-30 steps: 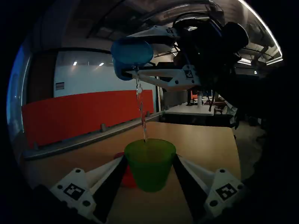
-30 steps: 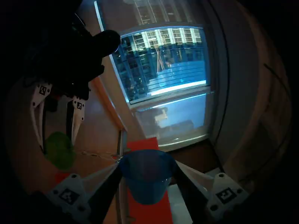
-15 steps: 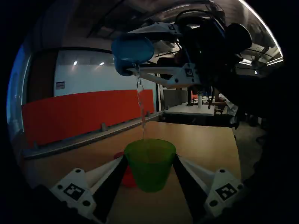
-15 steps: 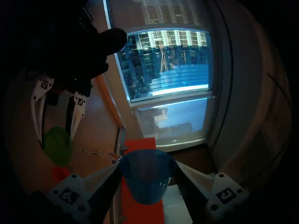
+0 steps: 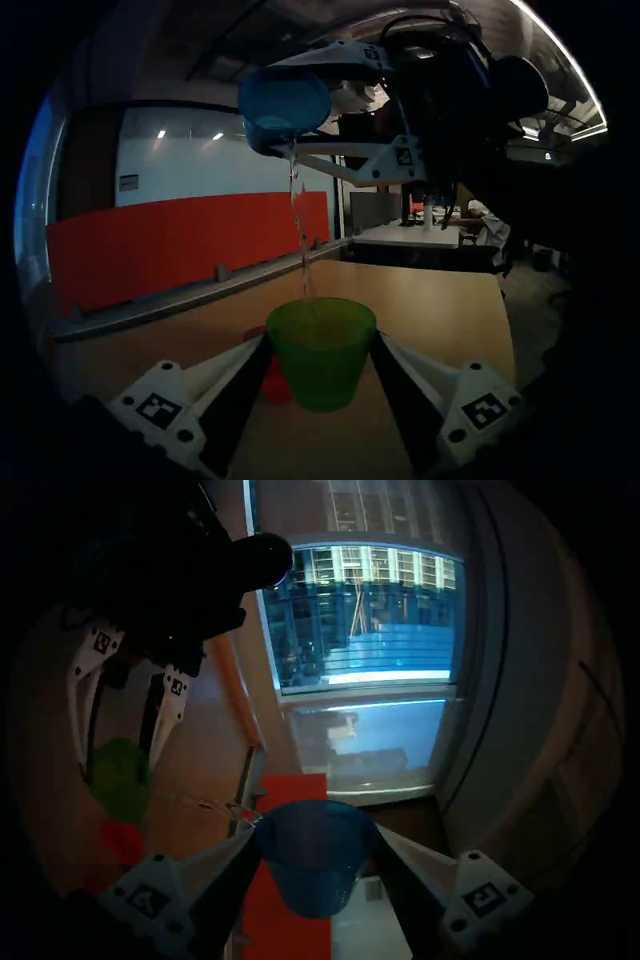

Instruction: Pour water

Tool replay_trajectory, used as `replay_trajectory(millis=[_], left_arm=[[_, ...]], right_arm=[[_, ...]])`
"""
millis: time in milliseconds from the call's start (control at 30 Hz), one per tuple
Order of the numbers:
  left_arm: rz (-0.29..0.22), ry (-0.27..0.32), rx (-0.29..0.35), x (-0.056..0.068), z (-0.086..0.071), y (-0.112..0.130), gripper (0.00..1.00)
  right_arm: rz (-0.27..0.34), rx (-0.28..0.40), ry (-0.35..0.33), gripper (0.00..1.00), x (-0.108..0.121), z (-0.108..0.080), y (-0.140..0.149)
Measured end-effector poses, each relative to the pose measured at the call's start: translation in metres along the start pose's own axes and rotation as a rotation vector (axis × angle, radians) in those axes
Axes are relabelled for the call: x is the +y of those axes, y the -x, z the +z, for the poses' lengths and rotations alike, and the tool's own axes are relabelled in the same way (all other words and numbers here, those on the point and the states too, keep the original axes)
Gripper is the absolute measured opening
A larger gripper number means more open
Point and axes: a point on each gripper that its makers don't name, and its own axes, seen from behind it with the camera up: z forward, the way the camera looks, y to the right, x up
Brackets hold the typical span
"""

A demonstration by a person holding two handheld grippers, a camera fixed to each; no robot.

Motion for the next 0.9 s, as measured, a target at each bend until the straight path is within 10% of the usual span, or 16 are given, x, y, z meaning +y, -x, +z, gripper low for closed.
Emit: replay_trajectory(millis=[900], left_arm=[[-0.019,-0.005,0.006,-0.0044,-0.0009,-0.0011,0.85]], right_arm=[[-0.142,0.002,-0.007,0.91,0.0003,0.0016,-0.0027]])
